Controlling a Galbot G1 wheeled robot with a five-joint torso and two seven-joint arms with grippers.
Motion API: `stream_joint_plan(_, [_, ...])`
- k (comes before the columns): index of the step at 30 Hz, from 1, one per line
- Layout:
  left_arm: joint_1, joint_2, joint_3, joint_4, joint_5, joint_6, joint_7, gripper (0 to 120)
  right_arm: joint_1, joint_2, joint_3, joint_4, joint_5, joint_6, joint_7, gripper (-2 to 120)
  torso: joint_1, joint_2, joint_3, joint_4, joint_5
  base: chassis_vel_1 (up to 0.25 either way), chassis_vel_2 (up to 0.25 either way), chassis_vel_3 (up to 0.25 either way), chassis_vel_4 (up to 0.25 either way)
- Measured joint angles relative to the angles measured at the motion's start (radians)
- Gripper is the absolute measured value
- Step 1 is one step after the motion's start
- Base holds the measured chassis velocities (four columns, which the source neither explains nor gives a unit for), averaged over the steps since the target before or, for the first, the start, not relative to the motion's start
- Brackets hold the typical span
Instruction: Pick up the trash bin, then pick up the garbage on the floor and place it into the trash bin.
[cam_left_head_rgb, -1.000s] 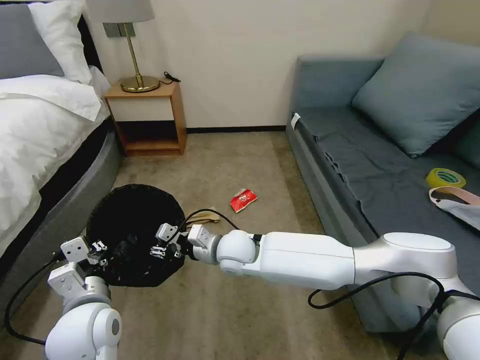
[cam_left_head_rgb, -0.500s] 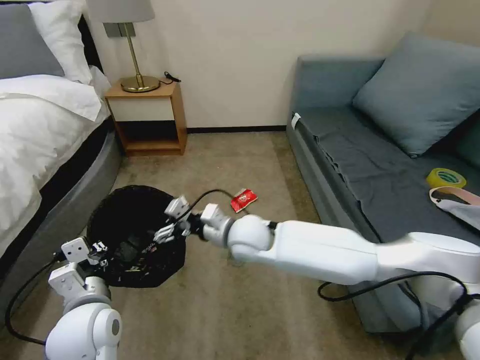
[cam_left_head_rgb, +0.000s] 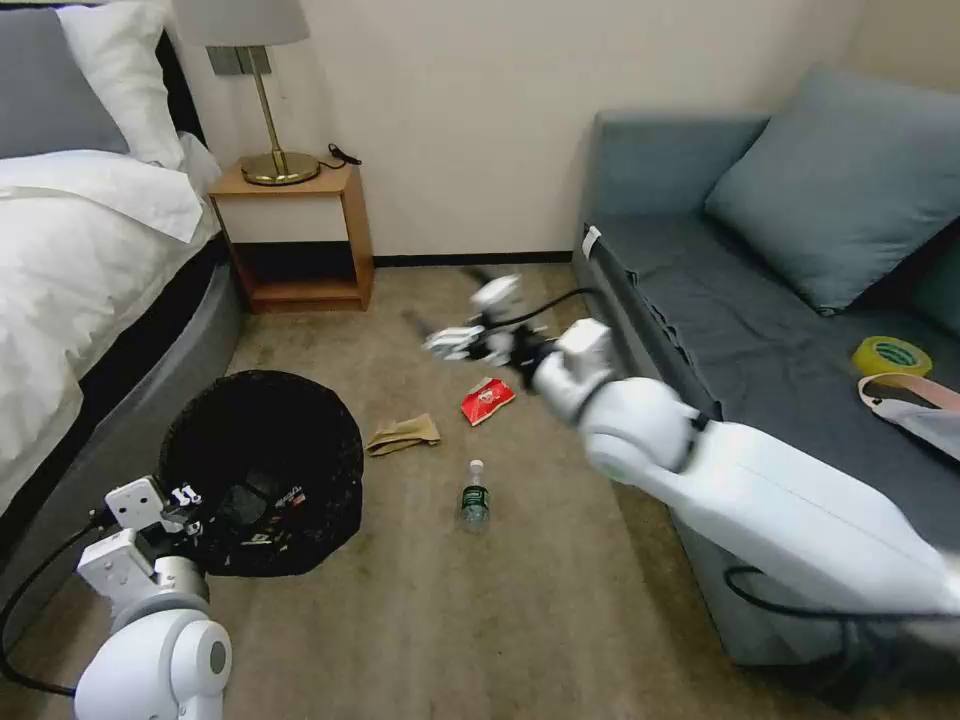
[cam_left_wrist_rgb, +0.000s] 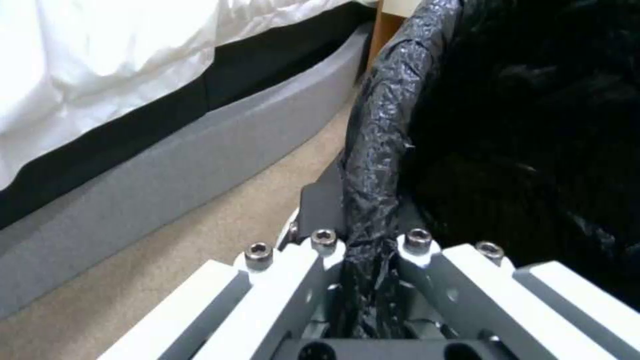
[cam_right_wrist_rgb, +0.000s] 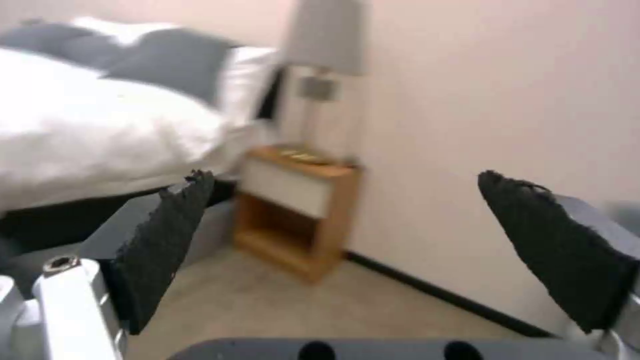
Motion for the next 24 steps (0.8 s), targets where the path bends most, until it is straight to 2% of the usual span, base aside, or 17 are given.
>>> stream_joint_plan(1, [0.000,0.000,0.000,0.000,0.000,0.000,0.000,3,-0.031,-0.005,0.040,0.017,-0.007,-0.001,0.006,100,0.000,0.000,0.000,-0.0002,0.0001,0.000,0.000,0.000,0.000])
stream_joint_plan(2, [-0.004,0.000,0.000,0.002,0.002,0.001,0.001,3,-0.168,-0.004,0.195,0.085,-0.045,-0.003,0.032,100,0.000,0.000,0.000,0.0001,-0.0002,0.000,0.000,0.000,0.000])
stream_joint_plan(4, [-0.005,0.000,0.000,0.003,0.003,0.001,0.000,3,-0.202,-0.001,0.224,0.101,-0.053,-0.004,0.035,100,0.000,0.000,0.000,-0.0003,0.0000,0.000,0.000,0.000,0.000])
stream_joint_plan(6, [-0.006,0.000,0.005,0.008,0.007,0.001,0.002,3,-0.356,0.032,0.341,0.162,-0.089,-0.004,0.060,100,0.000,0.000,0.000,-0.0001,0.0001,0.000,0.000,0.000,0.000])
stream_joint_plan(7, [-0.006,0.000,0.005,0.008,0.007,0.001,0.002,3,-0.356,0.032,0.341,0.162,-0.089,-0.004,0.060,100,0.000,0.000,0.000,-0.0001,0.0001,0.000,0.000,0.000,0.000])
stream_joint_plan(10, [-0.006,0.000,0.009,0.010,0.009,-0.001,0.003,3,-0.500,0.097,0.445,0.207,-0.147,0.026,0.065,100,0.000,0.000,0.000,0.0001,-0.0001,0.000,0.000,0.000,0.000])
stream_joint_plan(16, [-0.003,0.000,0.008,0.003,0.008,-0.001,0.004,3,-0.621,0.167,0.488,0.221,-0.220,0.081,0.050,100,0.000,0.000,0.000,0.0004,-0.0003,0.000,0.000,0.000,0.000])
stream_joint_plan(18, [-0.003,0.000,-0.001,-0.001,0.006,-0.002,0.005,3,-0.718,0.238,0.491,0.224,-0.310,0.124,0.034,100,0.000,0.000,0.000,0.0003,-0.0003,0.000,0.000,0.000,0.000])
stream_joint_plan(19, [-0.003,0.000,-0.001,-0.001,0.006,-0.002,0.005,3,-0.718,0.238,0.491,0.224,-0.310,0.124,0.034,100,0.000,0.000,0.000,0.0003,-0.0003,0.000,0.000,0.000,0.000])
stream_joint_plan(23, [-0.003,0.000,-0.012,-0.004,-0.001,-0.002,0.007,3,-0.814,0.357,0.478,0.219,-0.443,0.183,0.001,100,0.000,0.000,0.000,0.0003,-0.0005,0.000,0.000,0.000,0.000])
stream_joint_plan(24, [-0.003,0.000,-0.012,-0.004,-0.001,-0.002,0.007,3,-0.814,0.357,0.478,0.219,-0.443,0.183,0.001,100,0.000,0.000,0.000,0.0003,-0.0005,0.000,0.000,0.000,0.000])
